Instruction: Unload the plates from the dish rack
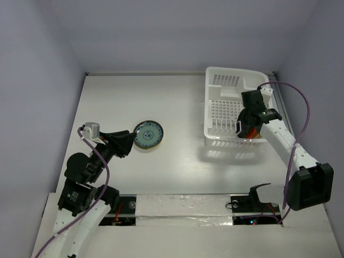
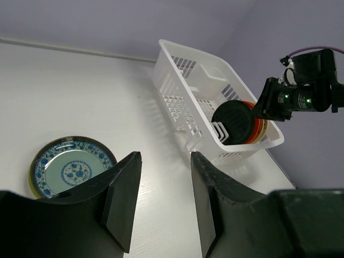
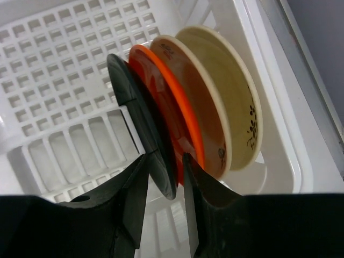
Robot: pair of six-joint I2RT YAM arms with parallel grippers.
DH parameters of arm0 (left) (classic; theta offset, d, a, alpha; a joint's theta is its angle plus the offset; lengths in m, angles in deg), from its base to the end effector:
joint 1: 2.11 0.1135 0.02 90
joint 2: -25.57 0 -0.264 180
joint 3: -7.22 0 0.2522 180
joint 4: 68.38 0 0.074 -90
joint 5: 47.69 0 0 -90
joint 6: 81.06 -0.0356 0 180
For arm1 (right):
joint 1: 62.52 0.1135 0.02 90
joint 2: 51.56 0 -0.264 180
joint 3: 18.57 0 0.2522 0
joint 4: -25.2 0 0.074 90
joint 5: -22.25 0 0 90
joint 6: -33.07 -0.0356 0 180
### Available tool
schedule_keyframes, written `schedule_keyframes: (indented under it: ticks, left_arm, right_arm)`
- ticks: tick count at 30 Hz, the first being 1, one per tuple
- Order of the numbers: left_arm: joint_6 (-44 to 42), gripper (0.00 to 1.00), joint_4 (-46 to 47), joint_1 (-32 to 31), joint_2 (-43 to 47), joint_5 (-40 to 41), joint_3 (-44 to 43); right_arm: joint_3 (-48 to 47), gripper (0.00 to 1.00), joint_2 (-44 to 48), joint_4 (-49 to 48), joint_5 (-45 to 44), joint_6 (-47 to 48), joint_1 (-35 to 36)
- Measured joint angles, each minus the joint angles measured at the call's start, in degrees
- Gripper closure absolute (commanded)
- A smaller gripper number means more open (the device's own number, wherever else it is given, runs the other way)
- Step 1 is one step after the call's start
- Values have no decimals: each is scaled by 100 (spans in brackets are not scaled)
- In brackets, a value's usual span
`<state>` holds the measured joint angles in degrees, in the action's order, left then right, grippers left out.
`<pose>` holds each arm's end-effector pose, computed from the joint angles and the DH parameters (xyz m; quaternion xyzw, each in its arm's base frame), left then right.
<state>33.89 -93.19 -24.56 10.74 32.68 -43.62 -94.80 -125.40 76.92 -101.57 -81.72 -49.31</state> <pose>0.0678 -0.0345 0.3505 0.0510 0.6338 -0.3583 0.6837 0.2635 0.0415 0.2990 0.1911 0.8824 -0.1496 0.4032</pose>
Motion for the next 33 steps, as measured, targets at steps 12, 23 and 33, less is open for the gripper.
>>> schedule_keyframes:
  ticks: [12, 23, 33]
  left_arm:
    - [0, 61, 0, 0, 0, 4, 0]
    - [0, 61, -2, 0, 0, 4, 0]
    - [0, 61, -2, 0, 0, 4, 0]
  right_arm:
    - [-9, 91, -562, -13, -24, 168, -157]
    - [-289, 100, -590, 498, -114, 557, -57]
    - [-901, 100, -870, 1187, -1038, 599, 643]
